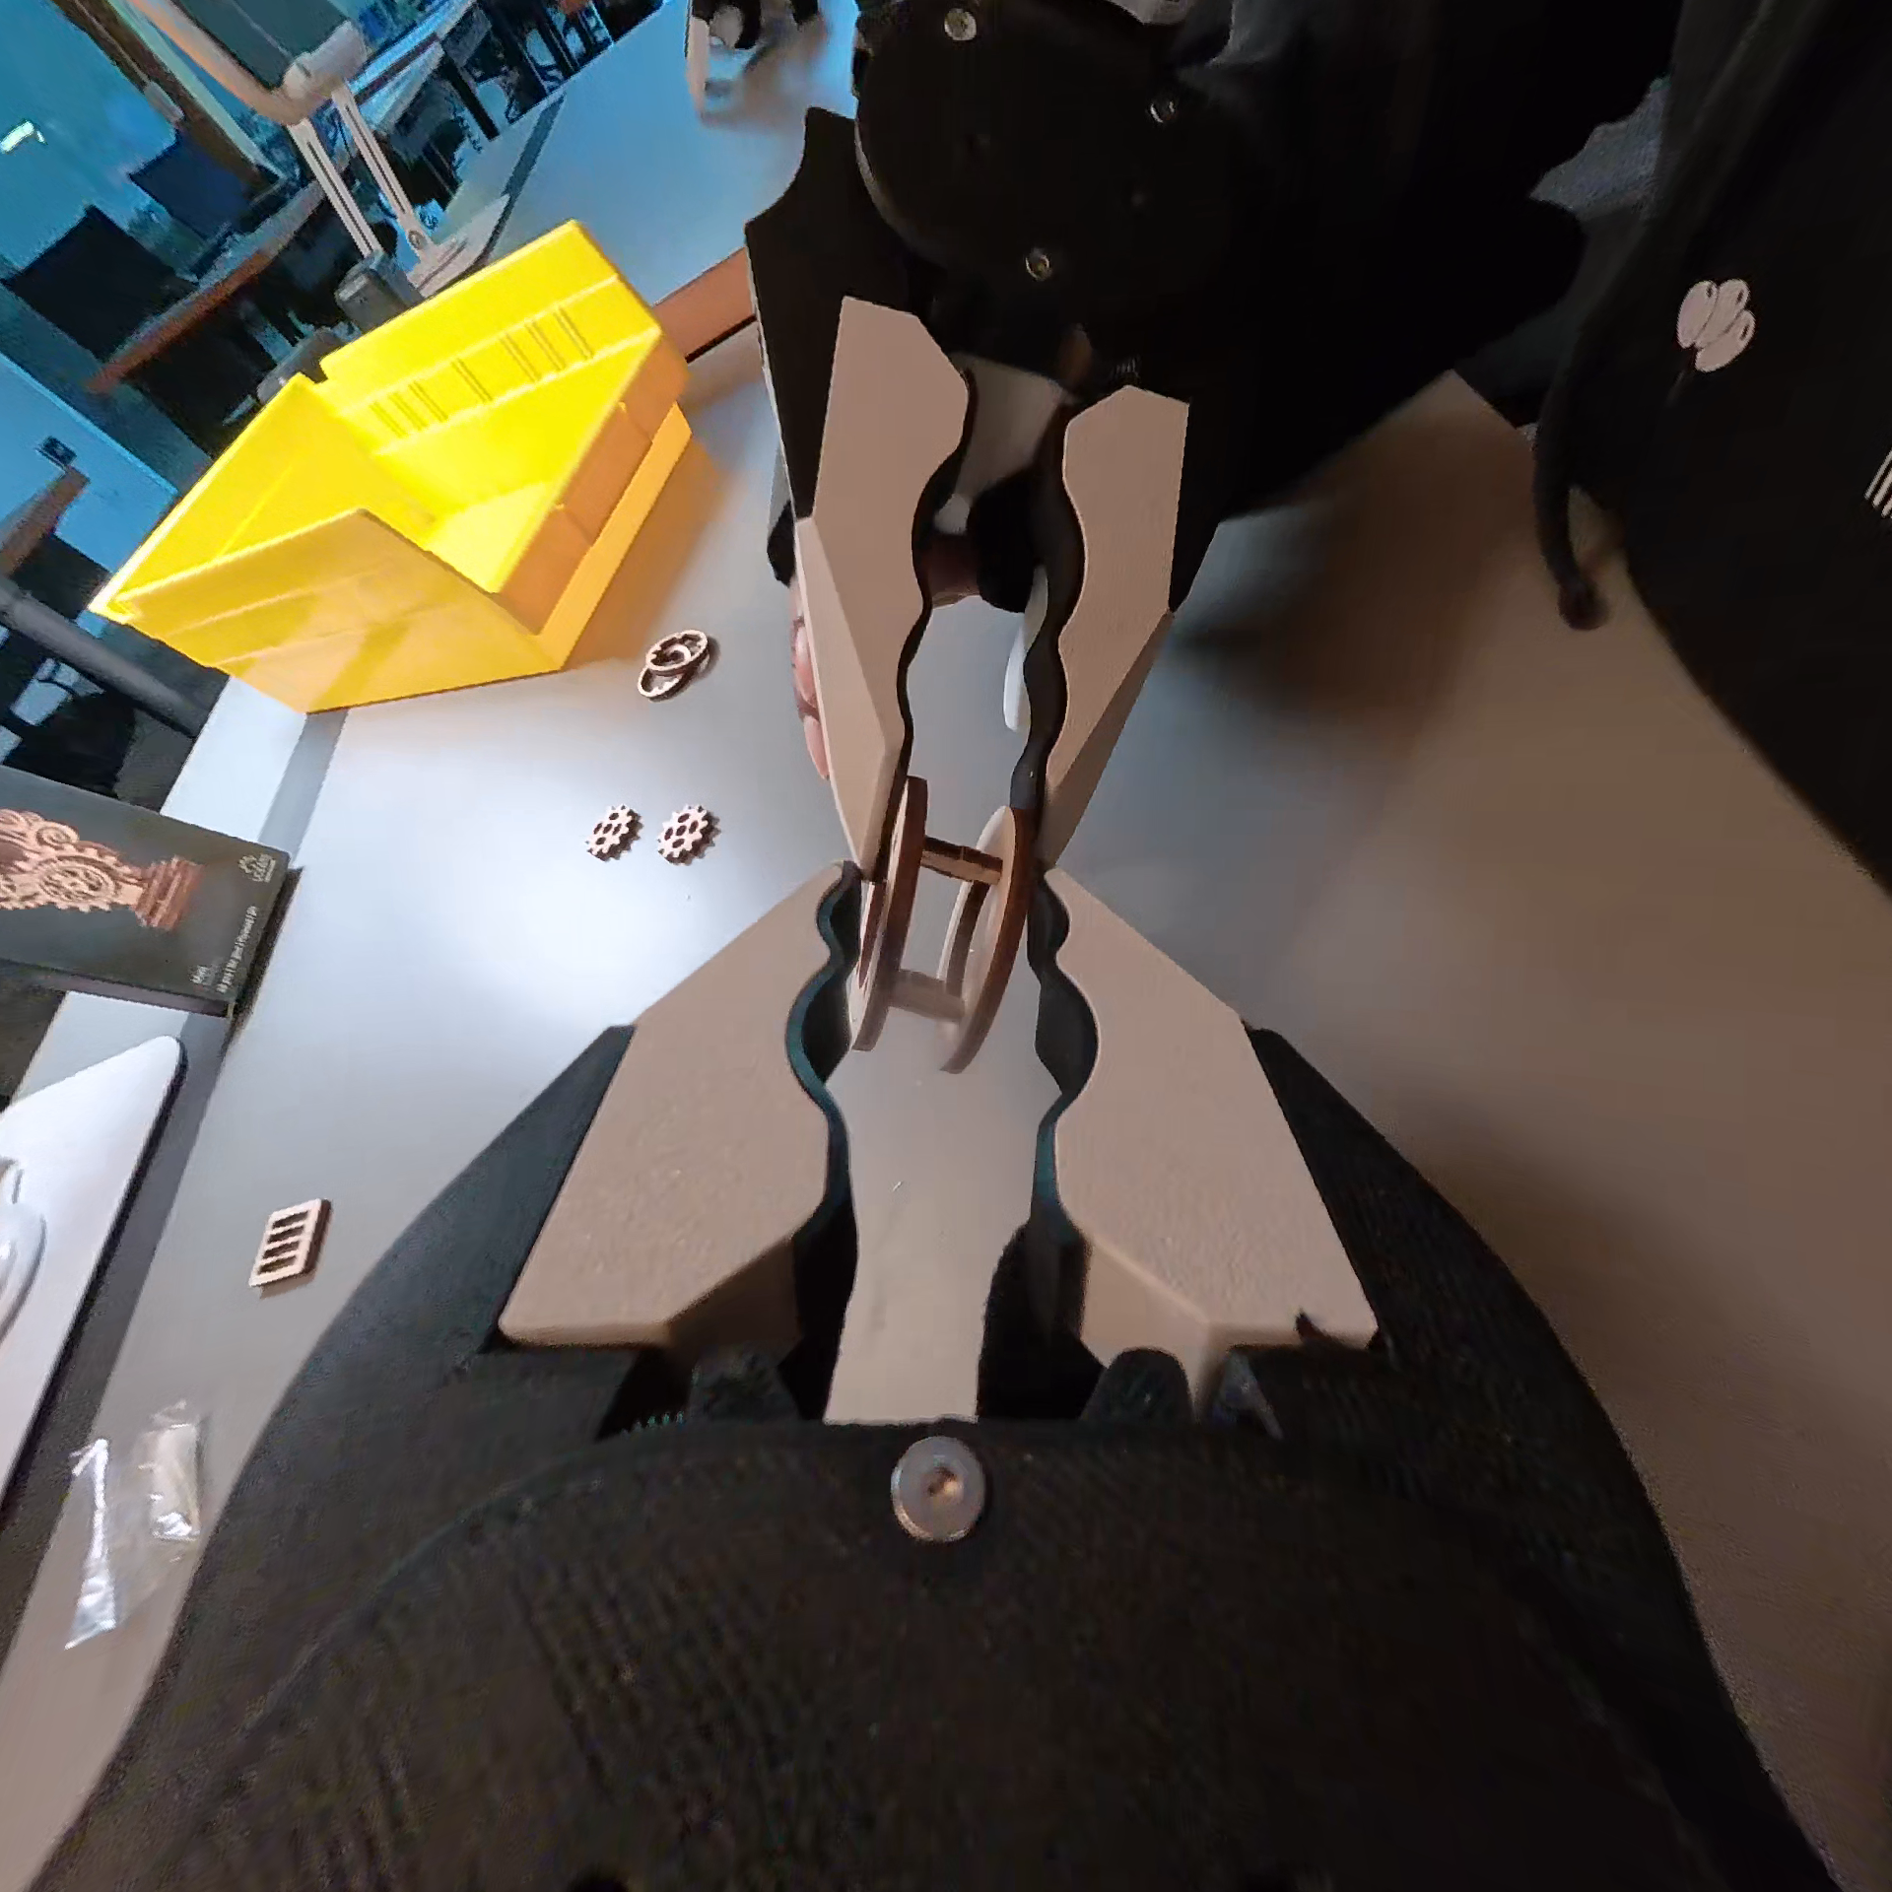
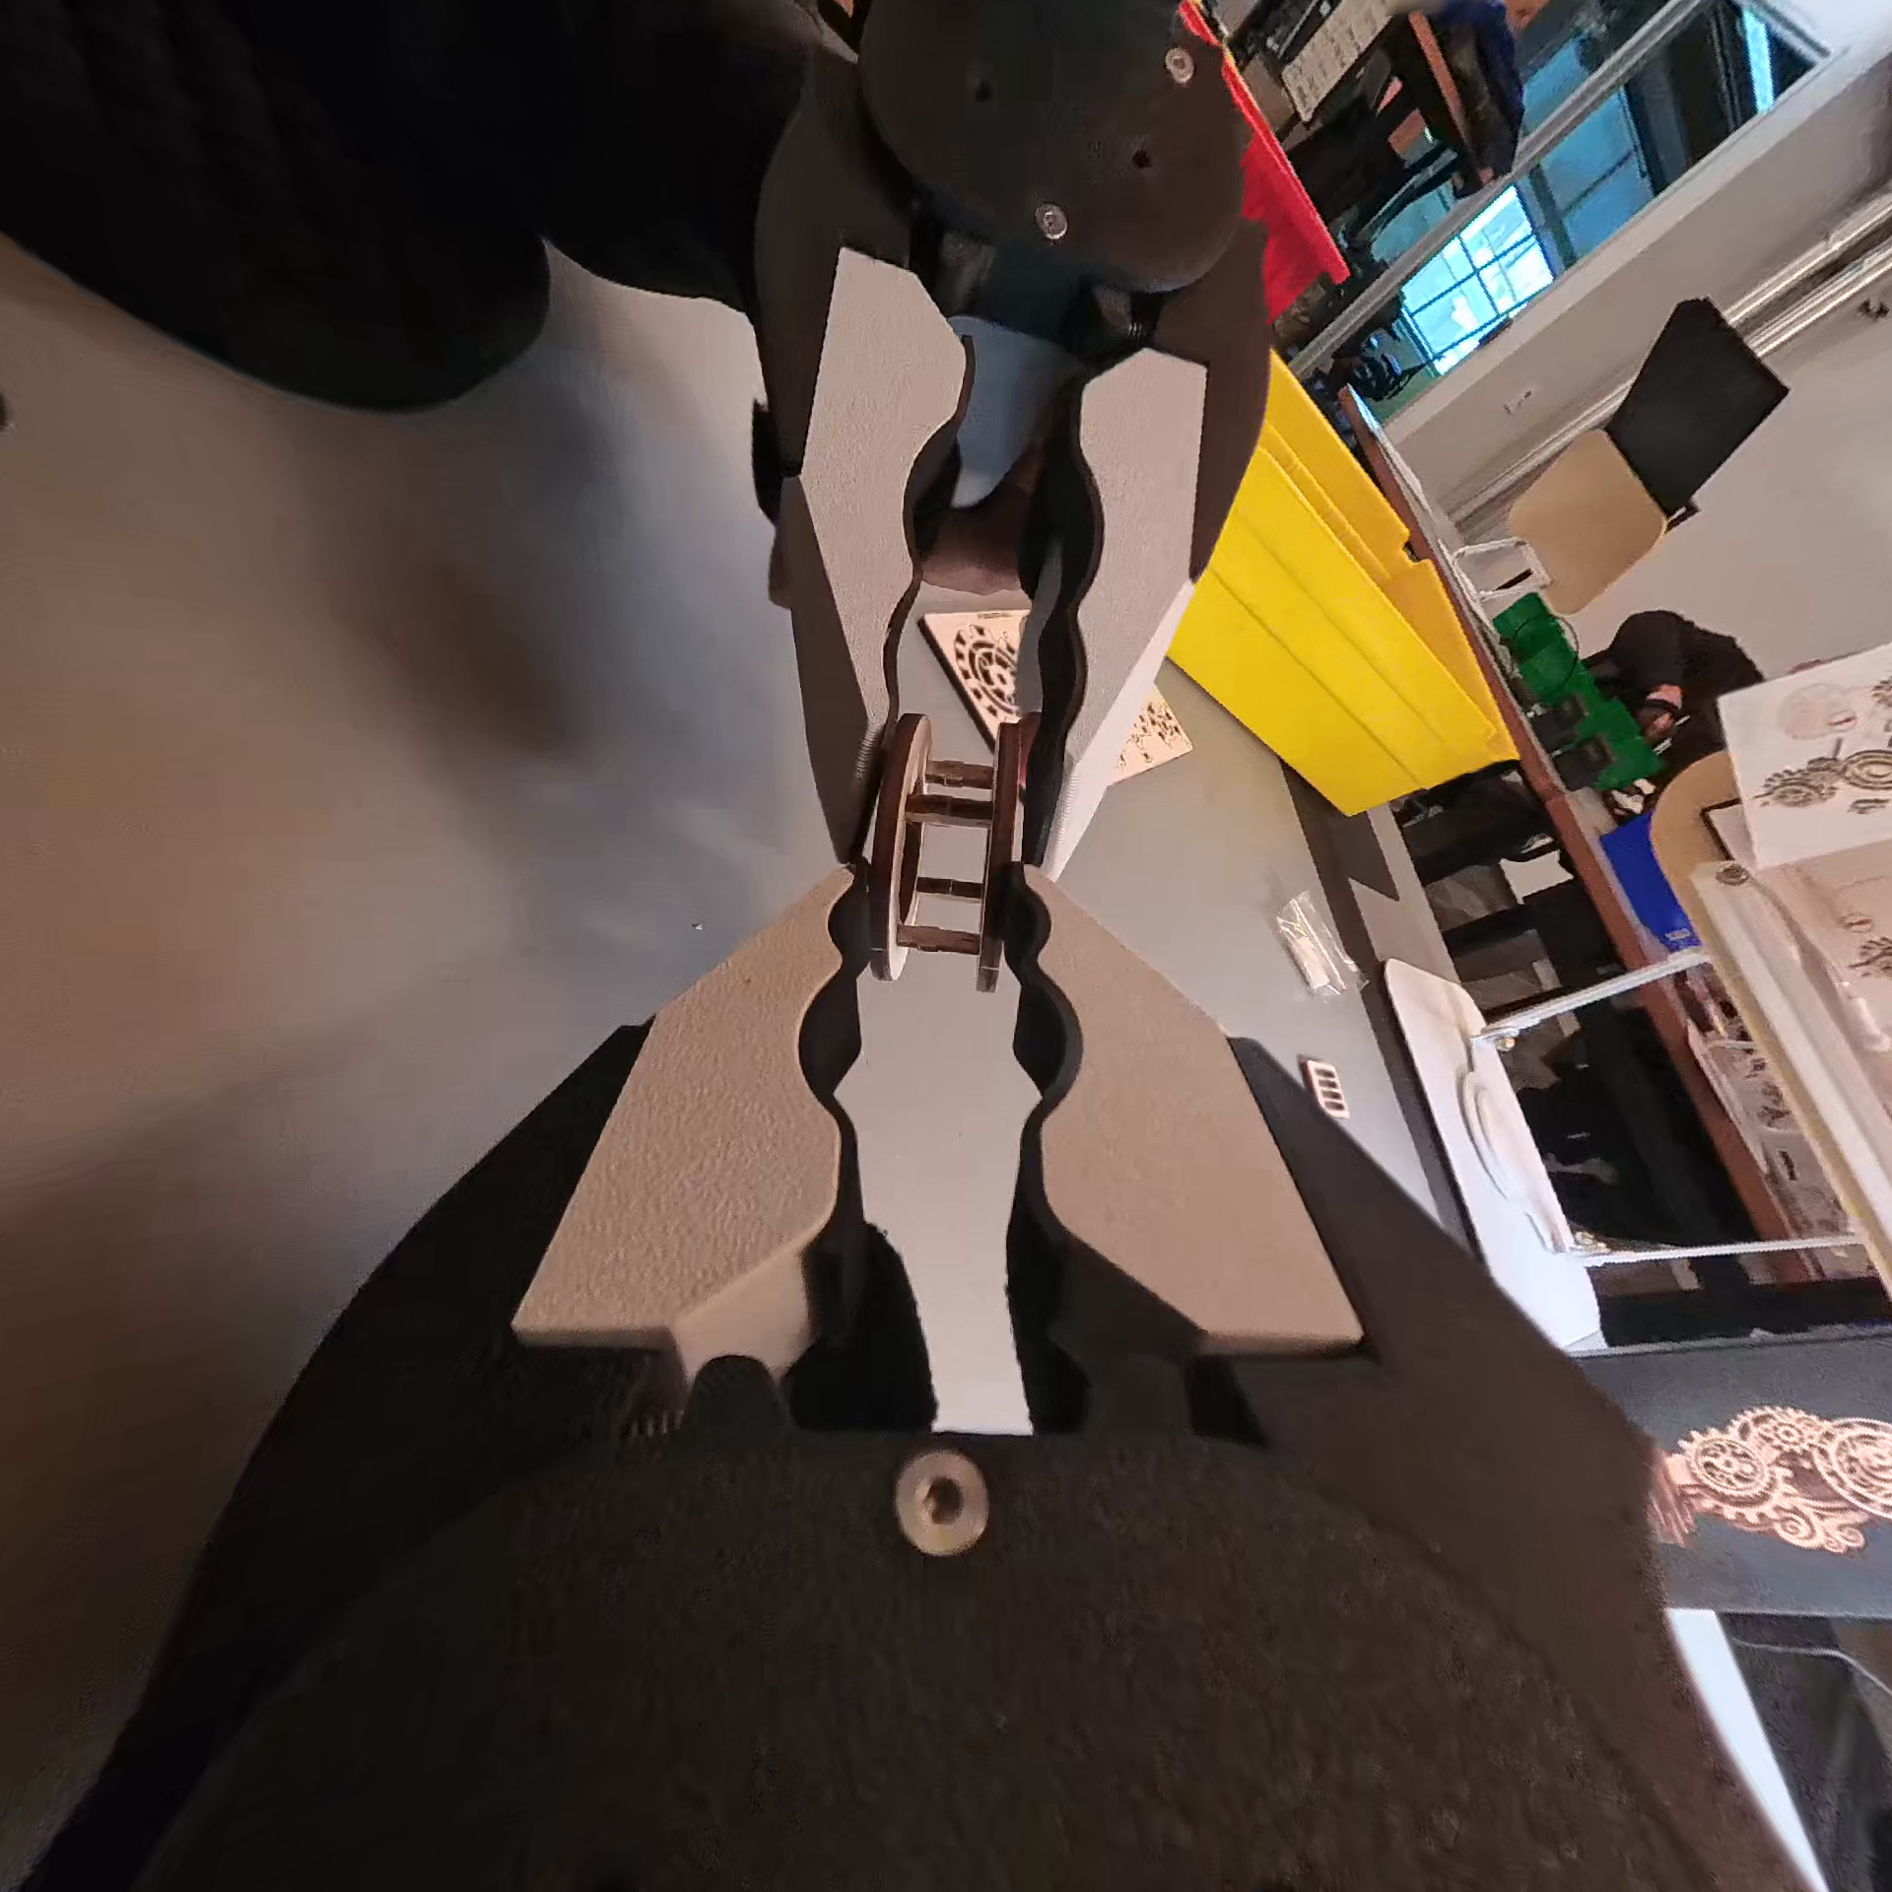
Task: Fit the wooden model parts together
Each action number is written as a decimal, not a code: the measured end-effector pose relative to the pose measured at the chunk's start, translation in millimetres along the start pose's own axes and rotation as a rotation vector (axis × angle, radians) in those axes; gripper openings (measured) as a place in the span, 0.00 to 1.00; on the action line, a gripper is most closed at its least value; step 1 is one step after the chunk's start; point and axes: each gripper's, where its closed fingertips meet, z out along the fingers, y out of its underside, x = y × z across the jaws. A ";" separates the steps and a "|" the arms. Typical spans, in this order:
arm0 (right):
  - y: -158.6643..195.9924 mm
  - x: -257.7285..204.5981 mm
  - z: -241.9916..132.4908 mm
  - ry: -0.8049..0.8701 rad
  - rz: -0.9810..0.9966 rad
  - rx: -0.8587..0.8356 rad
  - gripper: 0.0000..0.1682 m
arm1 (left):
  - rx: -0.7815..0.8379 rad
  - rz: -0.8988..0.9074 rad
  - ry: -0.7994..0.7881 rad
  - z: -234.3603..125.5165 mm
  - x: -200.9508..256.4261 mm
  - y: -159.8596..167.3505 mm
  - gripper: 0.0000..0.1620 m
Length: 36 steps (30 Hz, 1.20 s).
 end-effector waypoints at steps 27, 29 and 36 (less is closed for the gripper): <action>-24.0 26.7 -16.9 -0.086 0.496 0.309 0.13 | 0.361 -0.356 0.070 -17.3 -16.0 -33.9 0.14; -23.4 26.9 -17.0 -0.119 0.552 0.318 0.13 | 0.366 -0.397 0.073 -16.7 -17.3 -34.7 0.15; -23.0 25.7 -16.7 -0.159 0.614 0.319 0.13 | 0.320 -0.396 0.055 -17.9 -18.9 -34.7 0.15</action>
